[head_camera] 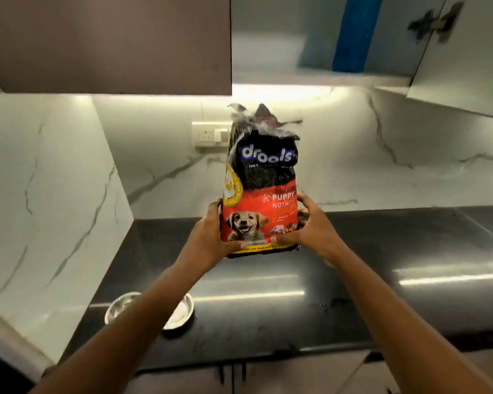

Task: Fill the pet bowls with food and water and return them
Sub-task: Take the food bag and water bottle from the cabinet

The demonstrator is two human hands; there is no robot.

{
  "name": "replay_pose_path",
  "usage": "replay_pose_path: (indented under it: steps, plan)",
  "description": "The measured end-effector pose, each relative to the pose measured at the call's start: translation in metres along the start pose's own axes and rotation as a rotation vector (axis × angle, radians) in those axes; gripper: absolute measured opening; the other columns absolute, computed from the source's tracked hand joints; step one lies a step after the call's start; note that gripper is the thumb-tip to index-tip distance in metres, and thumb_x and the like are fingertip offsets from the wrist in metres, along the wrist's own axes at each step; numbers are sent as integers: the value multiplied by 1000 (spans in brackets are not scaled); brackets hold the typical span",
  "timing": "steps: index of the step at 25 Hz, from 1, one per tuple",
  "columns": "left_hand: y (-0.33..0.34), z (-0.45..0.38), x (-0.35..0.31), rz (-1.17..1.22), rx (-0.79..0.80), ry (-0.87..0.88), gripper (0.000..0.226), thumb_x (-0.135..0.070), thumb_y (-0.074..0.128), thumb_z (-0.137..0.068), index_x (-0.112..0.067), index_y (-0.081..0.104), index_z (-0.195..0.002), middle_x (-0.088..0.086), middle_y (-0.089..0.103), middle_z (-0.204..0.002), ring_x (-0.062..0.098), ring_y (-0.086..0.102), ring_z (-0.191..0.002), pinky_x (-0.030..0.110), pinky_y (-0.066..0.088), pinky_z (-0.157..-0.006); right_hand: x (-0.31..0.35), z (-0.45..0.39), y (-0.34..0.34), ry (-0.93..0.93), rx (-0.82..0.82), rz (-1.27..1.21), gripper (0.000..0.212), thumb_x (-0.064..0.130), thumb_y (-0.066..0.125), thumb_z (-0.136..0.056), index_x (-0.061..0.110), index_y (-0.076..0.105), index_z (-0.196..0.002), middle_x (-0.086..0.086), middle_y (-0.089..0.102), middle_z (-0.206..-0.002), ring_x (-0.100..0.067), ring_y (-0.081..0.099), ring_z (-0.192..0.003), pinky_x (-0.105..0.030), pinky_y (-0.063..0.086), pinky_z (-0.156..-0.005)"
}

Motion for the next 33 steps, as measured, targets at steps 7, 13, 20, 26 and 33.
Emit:
replay_pose_path:
  steps: [7,13,20,26,33]
  plan:
    - [91,47,116,51,122,-151,96,-15,85,-71,-21,28,-148,-1,59,-130,18,62,-116,32,52,-95,-130,34,77,213,69,60,99,12,98,-59,36,36,-132,15,57,-114,-9,63,-100,-21,59,-74]
    - [140,54,175,57,201,-174,87,-6,74,-78,-27,29,-149,-2,49,-145,11,48,-132,40,43,-111,-204,45,115,314,70,95,102,14,99,-57,27,38,-138,9,63,-117,-16,65,-110,-23,57,-80]
    - [153,55,194,96,192,-220,88,3,74,-77,-34,31,-144,-4,49,-142,7,46,-132,35,41,-113,-226,44,114,263,135,137,111,16,97,-56,49,28,-136,9,56,-138,-14,60,-125,-47,57,-100]
    - [101,51,195,20,96,-178,78,1,64,-87,-48,35,-140,3,50,-148,13,46,-137,44,52,-102,-210,35,89,371,305,486,135,9,94,-62,31,6,-163,-12,26,-164,-32,36,-148,-46,41,-116]
    - [-12,-54,34,-26,-189,206,58,-24,74,-86,-18,52,-139,4,62,-133,10,58,-122,27,53,-94,-38,-38,-24,-26,-170,306,57,31,81,-85,25,59,-138,-2,70,-112,-18,70,-98,-33,59,-89]
Point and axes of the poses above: each hand's wrist, its own z-axis away from the middle knuckle, its own y-axis out of the palm, x = y × z, the point moved 8 cm from there along -z, towards the middle knuckle
